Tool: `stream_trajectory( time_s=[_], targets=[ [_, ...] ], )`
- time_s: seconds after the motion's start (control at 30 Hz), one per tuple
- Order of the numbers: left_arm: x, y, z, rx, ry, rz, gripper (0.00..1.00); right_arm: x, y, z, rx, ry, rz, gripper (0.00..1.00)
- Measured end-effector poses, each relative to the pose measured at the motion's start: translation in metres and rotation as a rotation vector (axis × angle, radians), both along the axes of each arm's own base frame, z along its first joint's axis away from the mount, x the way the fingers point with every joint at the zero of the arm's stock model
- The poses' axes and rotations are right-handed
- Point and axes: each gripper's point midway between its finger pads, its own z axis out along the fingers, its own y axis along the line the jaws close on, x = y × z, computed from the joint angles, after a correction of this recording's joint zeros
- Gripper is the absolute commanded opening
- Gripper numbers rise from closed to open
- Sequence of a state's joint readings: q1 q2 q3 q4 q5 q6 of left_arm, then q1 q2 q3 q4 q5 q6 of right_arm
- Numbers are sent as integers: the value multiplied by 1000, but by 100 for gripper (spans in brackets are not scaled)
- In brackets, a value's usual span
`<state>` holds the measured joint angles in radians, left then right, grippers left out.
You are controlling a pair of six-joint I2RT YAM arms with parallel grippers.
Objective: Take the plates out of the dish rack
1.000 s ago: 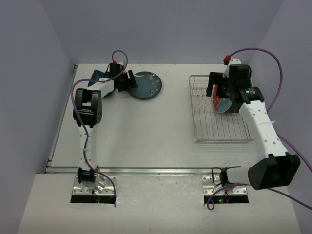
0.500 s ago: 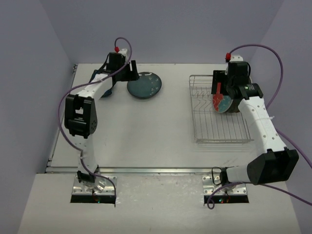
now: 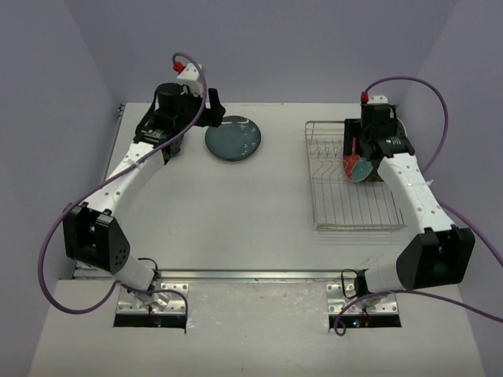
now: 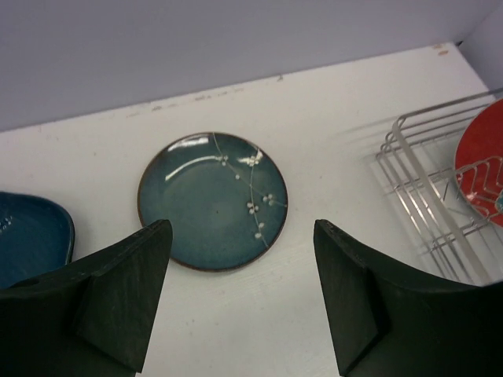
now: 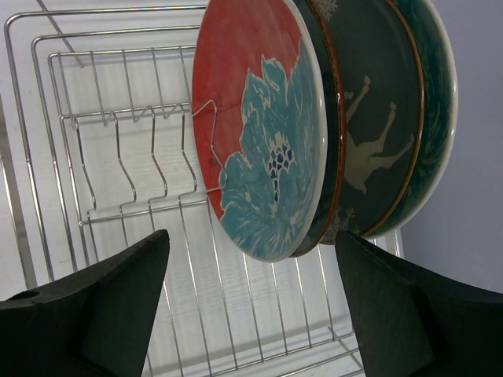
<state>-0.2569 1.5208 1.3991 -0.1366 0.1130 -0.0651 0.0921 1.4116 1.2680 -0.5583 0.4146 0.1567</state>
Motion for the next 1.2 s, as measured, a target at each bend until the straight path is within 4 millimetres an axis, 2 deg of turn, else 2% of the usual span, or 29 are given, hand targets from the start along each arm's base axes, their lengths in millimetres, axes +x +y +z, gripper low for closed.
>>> stream_trajectory(
  time_s=[0.1,0.17,0.53,0.9,1.03,1.2],
  targets=[
    [-6,3,-27,24,70,3,71,4,-1,-6,-8,11,-2,85],
    [-8,3,-33,30,87,4,71,6,-2,-9,-11,16,-3,85],
    [-8,3,-34,29,86,4,72,20,-11,-34,-69,71,-21,85],
    [-8,3,-33,29,86,4,72,33,-18,-49,-114,101,-28,81],
    [-8,3,-33,28,86,2,71,39,-20,-52,-112,94,-31,73],
    [-8,2,-34,27,87,-4,71,48,-23,-50,-106,62,-29,59]
  ],
)
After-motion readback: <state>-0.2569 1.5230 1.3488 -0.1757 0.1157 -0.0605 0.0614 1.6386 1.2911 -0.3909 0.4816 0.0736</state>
